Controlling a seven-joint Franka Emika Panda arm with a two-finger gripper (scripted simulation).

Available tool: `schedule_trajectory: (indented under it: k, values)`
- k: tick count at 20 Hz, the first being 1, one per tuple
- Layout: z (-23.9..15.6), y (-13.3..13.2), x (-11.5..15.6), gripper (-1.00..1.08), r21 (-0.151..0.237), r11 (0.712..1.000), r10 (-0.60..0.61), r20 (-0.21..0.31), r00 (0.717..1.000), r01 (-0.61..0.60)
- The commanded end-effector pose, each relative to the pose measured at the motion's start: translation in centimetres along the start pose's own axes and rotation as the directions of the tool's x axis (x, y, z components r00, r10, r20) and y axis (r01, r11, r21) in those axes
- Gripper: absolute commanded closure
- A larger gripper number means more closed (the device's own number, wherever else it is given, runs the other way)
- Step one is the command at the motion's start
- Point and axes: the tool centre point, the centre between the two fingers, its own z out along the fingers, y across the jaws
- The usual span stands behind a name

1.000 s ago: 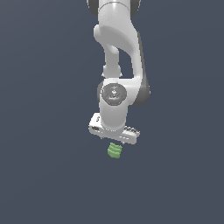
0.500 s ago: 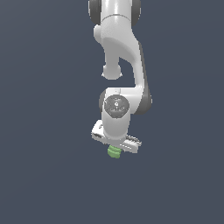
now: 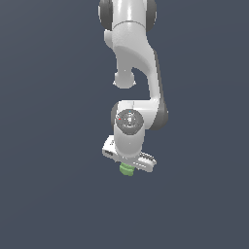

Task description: Pick up the object and move it to a goal position.

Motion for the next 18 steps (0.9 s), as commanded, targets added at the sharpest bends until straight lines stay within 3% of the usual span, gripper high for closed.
schedule_trajectory:
  k: [1, 6, 12, 13, 18]
  values:
    - [1.2, 0.0, -0.1, -0.92, -0.001, 1.0, 0.001, 0.001, 1.0, -0.001]
    - [3.8, 0.0, -0.1, -0.92, 0.0, 1.0, 0.003, 0.001, 1.0, -0.003]
    - [4.1, 0.0, 0.0, -0.92, 0.0, 1.0, 0.003, 0.001, 1.0, -0.003]
    - [4.1, 0.0, 0.0, 1.08, 0.0, 1.0, 0.003, 0.001, 1.0, -0.003]
    - [4.1, 0.0, 0.0, 1.08, 0.0, 1.0, 0.003, 0.001, 1.0, -0.003]
